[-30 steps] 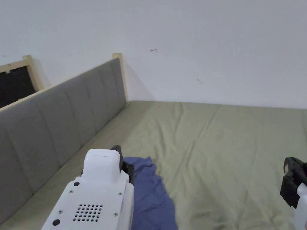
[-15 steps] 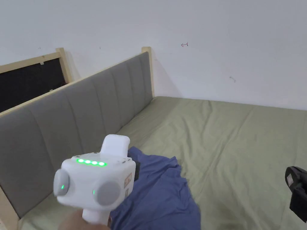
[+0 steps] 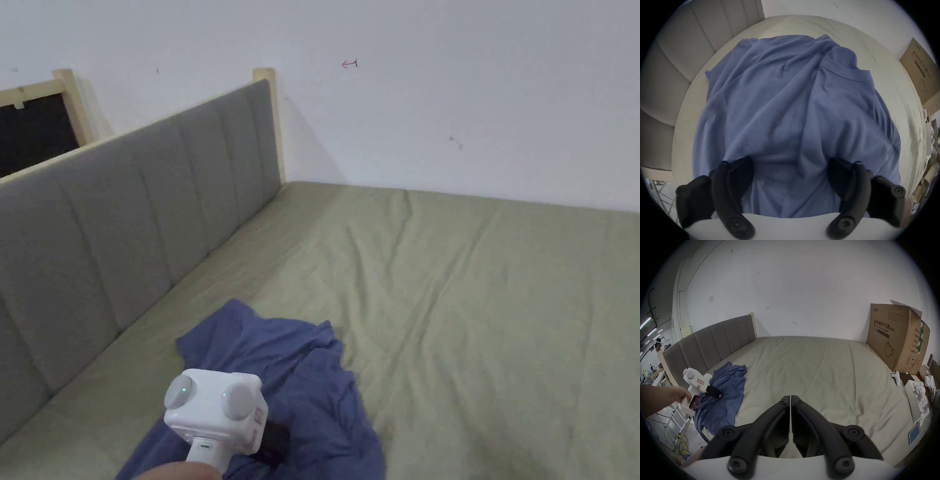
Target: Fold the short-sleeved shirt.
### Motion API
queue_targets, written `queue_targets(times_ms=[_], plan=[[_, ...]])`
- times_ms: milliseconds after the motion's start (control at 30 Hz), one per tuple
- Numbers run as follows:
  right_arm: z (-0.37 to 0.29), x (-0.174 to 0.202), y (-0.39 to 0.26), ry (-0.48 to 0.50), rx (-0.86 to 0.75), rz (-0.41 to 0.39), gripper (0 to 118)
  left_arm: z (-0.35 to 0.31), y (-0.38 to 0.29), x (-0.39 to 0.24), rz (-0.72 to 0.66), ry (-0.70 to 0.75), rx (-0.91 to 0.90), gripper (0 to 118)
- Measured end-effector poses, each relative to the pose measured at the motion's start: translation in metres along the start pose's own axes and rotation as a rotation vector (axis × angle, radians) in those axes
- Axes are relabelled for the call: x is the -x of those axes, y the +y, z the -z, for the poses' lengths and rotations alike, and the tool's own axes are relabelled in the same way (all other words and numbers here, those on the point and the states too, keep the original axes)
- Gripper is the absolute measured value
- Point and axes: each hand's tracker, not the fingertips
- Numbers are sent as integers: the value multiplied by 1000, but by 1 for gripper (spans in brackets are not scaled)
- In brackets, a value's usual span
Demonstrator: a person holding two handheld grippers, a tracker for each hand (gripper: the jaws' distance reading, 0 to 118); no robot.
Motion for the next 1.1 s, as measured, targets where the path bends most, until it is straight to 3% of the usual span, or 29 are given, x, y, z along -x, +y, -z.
queue_targets(times_ms=[133, 200, 267, 333, 500, 600, 767, 900, 1100], plan=[[8, 3, -3, 21, 26, 23, 2, -1, -11, 10, -57, -47, -32, 105], [11, 7, -4, 32, 35, 34, 2, -8, -16, 6, -64, -16, -38, 97], [10, 12, -4, 43, 43, 37, 2, -14, -21, 4, -61, -9, -74, 61], [7, 14, -4, 60, 49, 32, 2, -27, -28, -3, -49, -42, -145, 3], [-12, 16, 1, 62, 23, 3, 2, -69, -38, 1, -73, -107, -234, 3], [-26, 8, 7, 59, -1, 24, 2, -118, -34, 20, -137, -150, -368, 3], [-50, -8, 13, 26, -56, 66, 2, -237, -26, 8, -50, -183, -666, 3], [-65, -21, 17, -4, -85, 82, 2, -338, -16, -59, 89, -317, -780, 3], [-92, -40, 23, -40, -146, 140, 2, -404, -10, -178, 317, -583, -784, 3]])
